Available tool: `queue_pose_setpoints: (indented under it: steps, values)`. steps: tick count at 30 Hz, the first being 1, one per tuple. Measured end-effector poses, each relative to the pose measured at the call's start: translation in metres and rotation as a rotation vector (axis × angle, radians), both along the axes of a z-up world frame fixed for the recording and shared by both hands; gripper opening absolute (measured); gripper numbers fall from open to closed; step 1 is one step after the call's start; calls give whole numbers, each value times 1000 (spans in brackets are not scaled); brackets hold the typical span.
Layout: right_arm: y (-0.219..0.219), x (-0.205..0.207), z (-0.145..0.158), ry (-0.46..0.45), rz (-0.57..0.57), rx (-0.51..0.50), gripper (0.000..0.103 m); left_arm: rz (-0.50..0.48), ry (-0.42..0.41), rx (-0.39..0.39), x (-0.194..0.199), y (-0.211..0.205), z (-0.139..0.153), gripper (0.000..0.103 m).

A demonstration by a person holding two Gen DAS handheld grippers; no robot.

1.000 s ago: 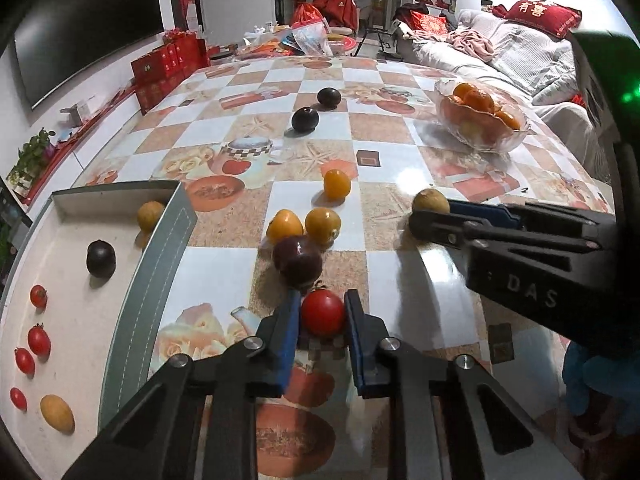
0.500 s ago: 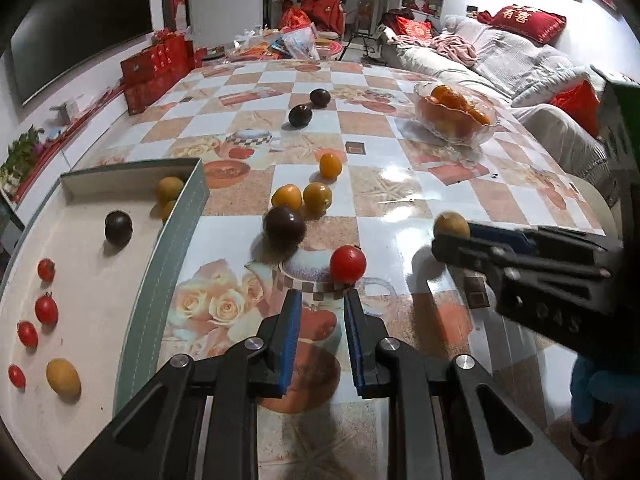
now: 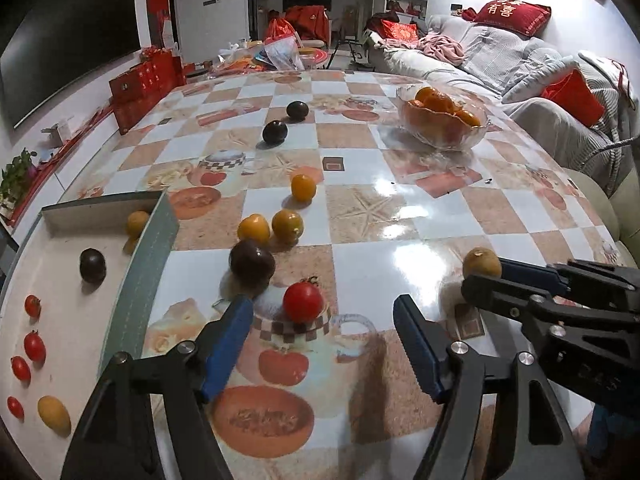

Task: Organize fruits
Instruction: 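Carry the yellow-brown fruit and red tomato in both tools over the white tray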

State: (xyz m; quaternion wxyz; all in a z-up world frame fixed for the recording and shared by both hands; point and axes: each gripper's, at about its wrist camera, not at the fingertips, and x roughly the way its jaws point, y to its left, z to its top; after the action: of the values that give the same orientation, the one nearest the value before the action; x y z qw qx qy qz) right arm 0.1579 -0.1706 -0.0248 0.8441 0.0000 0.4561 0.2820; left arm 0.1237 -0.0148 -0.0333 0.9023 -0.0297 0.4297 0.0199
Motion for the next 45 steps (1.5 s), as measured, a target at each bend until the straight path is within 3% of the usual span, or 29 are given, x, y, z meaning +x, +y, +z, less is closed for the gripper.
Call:
queue_pose_setpoints:
  steps: [1,4,6,8,9,22,32,45]
  values:
    - [-1,-1,0,0,-3,3,29,2,4,-4,3,0,-1,73]
    - [-4,-2,1,-1,-9,4,29,13,33,-17,11,2,-6,48]
    - [-5,-3,2,-3,-11,4,29,27,27,-21,13,4,-7,45]
    - [-7,-4,3,-3,-16,5,29,34,24,-15,14,6,-7,25]
    - [-8,-4,3,-3,-18,5,29,32,23,-21,14,7,-8,23]
    - [-5,-15,9,-1,-9,-4,29,-6,-2,-70,-12,13,5,23]
    - [21,-31,30,-20,37,-8,29,-6,-30,-116,-45,34,39,23]
    - [108,-70,68,-76,195,-19,29,83,-84,-69,-110,120,79,23]
